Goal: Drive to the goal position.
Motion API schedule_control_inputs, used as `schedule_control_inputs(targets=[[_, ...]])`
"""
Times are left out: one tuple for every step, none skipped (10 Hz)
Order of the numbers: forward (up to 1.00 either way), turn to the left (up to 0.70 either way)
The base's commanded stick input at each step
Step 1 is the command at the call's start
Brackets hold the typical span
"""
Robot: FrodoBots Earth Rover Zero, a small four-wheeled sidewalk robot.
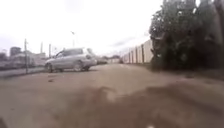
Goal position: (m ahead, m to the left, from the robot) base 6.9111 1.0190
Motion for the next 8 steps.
schedule_control_inputs(targets=[[0.85, 0.01], [0.85, 0.01], [0.85, 0.01], [0.85, 0.01], [0.85, 0.01], [0.85, 0.01], [0.85, 0.01], [0.85, 0.01]])
